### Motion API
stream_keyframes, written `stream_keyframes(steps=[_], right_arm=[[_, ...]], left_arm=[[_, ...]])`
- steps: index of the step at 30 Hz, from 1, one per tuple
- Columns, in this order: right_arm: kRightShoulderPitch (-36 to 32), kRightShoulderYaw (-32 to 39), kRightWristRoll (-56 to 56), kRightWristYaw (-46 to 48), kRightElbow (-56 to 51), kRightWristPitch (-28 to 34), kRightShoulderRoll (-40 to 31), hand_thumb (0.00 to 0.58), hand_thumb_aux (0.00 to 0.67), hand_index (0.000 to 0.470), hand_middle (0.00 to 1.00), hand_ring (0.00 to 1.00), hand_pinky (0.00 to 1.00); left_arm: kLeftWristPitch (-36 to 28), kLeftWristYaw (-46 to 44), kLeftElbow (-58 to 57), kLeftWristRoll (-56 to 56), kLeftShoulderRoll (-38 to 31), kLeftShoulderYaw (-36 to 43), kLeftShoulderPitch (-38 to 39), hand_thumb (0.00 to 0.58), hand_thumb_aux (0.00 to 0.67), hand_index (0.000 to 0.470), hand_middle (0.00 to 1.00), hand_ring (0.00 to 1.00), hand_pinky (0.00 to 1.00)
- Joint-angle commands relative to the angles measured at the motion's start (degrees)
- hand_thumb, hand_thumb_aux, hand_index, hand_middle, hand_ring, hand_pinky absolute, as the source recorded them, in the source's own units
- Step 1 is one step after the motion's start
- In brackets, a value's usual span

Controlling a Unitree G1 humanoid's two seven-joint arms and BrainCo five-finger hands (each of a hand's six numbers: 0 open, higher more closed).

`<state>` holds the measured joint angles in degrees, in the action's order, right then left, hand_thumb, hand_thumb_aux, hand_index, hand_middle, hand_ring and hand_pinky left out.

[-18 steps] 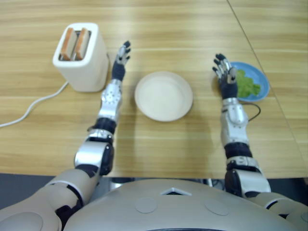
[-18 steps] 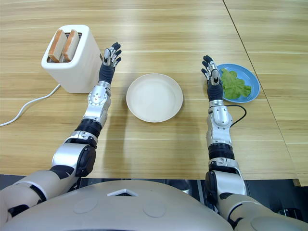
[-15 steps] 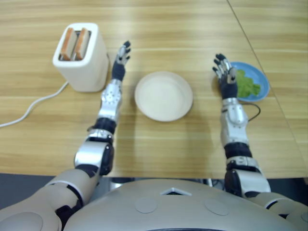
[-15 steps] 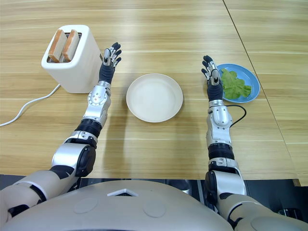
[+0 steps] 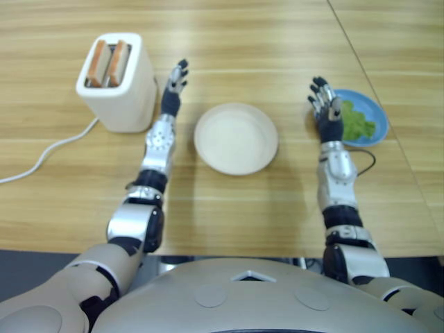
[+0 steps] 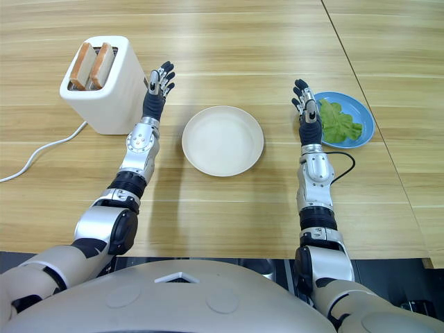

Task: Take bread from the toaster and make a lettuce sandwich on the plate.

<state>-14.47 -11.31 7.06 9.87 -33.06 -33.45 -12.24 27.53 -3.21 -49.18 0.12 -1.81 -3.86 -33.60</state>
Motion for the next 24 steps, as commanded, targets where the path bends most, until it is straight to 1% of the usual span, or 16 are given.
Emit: stream_keyframes(steps=[1, 6, 8, 10, 12, 14, 16, 18, 20, 22, 24], right_arm=[[0.3, -0.1, 0.1, 0.3, -0.8, 0.2, 0.0, 0.000, 0.000, 0.000, 0.00, 0.00, 0.00], [0.3, 0.0, 0.0, 0.2, -1.1, 0.3, 0.2, 0.000, 0.000, 0.000, 0.00, 0.00, 0.00], [0.1, 0.1, -0.1, 0.1, -1.2, 0.3, 0.2, 0.000, 0.000, 0.000, 0.00, 0.00, 0.00], [0.0, 0.3, -0.2, 0.1, -1.3, 0.3, 0.3, 0.000, 0.000, 0.000, 0.00, 0.00, 0.00], [-0.2, 0.3, -0.3, 0.2, -1.6, 0.3, 0.3, 0.000, 0.000, 0.000, 0.00, 0.00, 0.00], [-0.1, 0.3, -0.3, 0.2, -1.8, 0.2, 0.3, 0.000, 0.000, 0.000, 0.00, 0.00, 0.00], [0.1, 0.3, -0.4, 0.0, -1.9, 0.1, 0.3, 0.000, 0.000, 0.000, 0.00, 0.00, 0.00], [0.2, 0.2, -0.4, -0.1, -1.9, -0.1, 0.4, 0.000, 0.000, 0.000, 0.00, 0.00, 0.00], [0.3, 0.1, -0.4, -0.3, -1.9, -0.2, 0.4, 0.000, 0.000, 0.000, 0.00, 0.00, 0.00], [0.4, 0.2, -0.5, -0.5, -1.9, -0.3, 0.6, 0.000, 0.000, 0.000, 0.00, 0.00, 0.00], [0.5, 0.2, -0.5, -0.6, -1.8, -0.3, 0.6, 0.000, 0.000, 0.000, 0.00, 0.00, 0.00]], left_arm=[[-0.7, 0.2, -1.1, 0.9, -0.4, 0.6, 0.2, 0.000, 0.000, 0.000, 0.00, 0.00, 0.00], [-0.9, 0.1, 0.0, 1.4, -0.5, 1.3, -0.1, 0.000, 0.000, 0.000, 0.00, 0.00, 0.00], [-1.3, 0.1, 4.3, 2.2, -1.3, 1.9, 0.9, 0.000, 0.000, 0.000, 0.00, 0.00, 0.00], [-2.5, -0.4, 15.1, 2.3, -2.6, 2.0, 3.5, 0.000, 0.000, 0.000, 0.00, 0.00, 0.00], [-5.6, -0.3, 32.6, 5.1, -6.4, 0.8, 6.8, 0.000, 0.000, 0.000, 0.00, 0.00, 0.00], [-10.6, 0.7, 46.7, 10.9, -11.8, -2.1, 8.8, 0.000, 0.000, 0.000, 0.00, 0.00, 0.00], [-16.4, 2.5, 53.4, 19.0, -18.1, -5.4, 9.7, 0.000, 0.000, 0.000, 0.00, 0.00, 0.00], [-22.6, 5.1, 54.6, 26.5, -25.0, -9.1, 10.0, 0.000, 0.000, 0.000, 0.00, 0.00, 0.00], [-28.5, 7.6, 51.3, 34.2, -31.1, -9.9, 10.3, 0.000, 0.000, 0.000, 0.00, 0.00, 0.00], [-34.3, 8.3, 45.2, 39.9, -35.3, -8.0, 10.3, 0.000, 0.000, 0.000, 0.00, 0.00, 0.00], [-38.8, 8.3, 37.2, 43.0, -38.1, -5.3, 9.6, 0.000, 0.000, 0.000, 0.00, 0.00, 0.00]])
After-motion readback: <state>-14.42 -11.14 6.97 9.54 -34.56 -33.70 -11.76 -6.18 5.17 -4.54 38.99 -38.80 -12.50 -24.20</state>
